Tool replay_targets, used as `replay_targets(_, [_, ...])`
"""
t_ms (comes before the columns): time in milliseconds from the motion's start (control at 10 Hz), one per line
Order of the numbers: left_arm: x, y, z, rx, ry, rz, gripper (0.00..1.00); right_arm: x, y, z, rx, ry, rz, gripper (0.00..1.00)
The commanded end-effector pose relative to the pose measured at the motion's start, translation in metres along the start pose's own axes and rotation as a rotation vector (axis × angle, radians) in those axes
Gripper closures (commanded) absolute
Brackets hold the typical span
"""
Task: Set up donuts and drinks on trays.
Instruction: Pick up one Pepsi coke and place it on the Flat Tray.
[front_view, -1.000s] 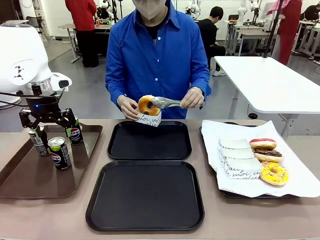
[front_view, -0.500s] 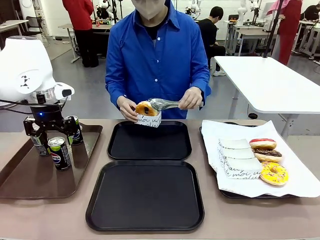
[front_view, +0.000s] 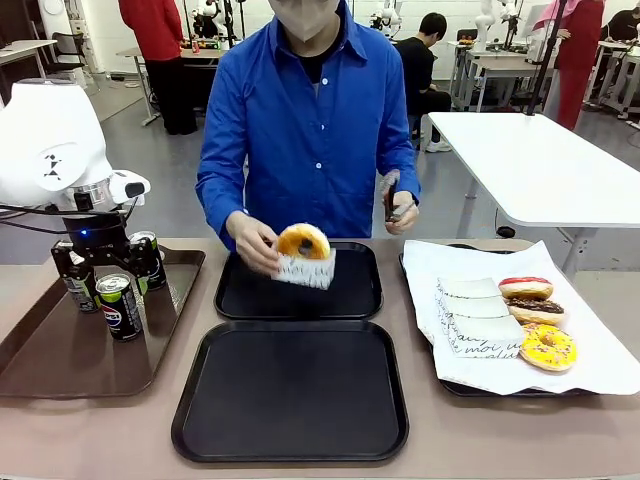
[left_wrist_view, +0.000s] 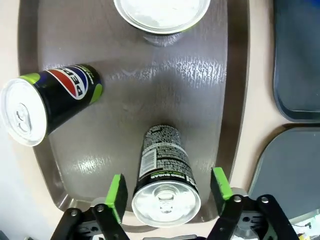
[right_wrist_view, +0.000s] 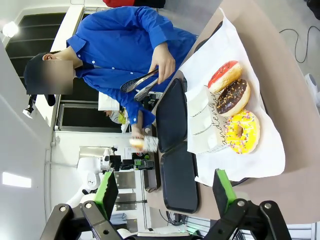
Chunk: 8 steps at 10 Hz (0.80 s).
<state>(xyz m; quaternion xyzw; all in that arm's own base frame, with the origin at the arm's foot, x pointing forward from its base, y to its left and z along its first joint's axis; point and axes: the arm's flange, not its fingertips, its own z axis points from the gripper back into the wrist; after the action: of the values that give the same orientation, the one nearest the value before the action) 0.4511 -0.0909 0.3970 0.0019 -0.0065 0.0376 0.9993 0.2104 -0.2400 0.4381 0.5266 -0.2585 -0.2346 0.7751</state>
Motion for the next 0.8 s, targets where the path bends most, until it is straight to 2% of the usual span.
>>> replay_targets(0, [-0.006, 0.002, 0.006, -0.048, 0.04, -0.011, 1.0, 0.003, 0.0, -0.001, 0.029, -0.012, 0.02, 0.0])
replay_targets(100, [-0.006, 0.002, 0.008, -0.047, 0.047, -0.004, 0.65, 0.003, 0.0, -0.001, 0.029, -0.012, 0.02, 0.0])
replay_targets(200, [-0.007, 0.002, 0.008, -0.045, 0.05, 0.003, 1.0, 0.003, 0.0, -0.001, 0.029, -0.012, 0.02, 0.0])
replay_targets(600, [-0.008, 0.001, 0.014, -0.019, 0.053, -0.009, 1.0, 0.003, 0.0, -0.001, 0.029, -0.012, 0.02, 0.0])
replay_targets(700, [-0.018, -0.003, 0.03, -0.039, 0.052, -0.022, 1.0, 0.003, 0.0, -0.001, 0.029, -0.012, 0.02, 0.0])
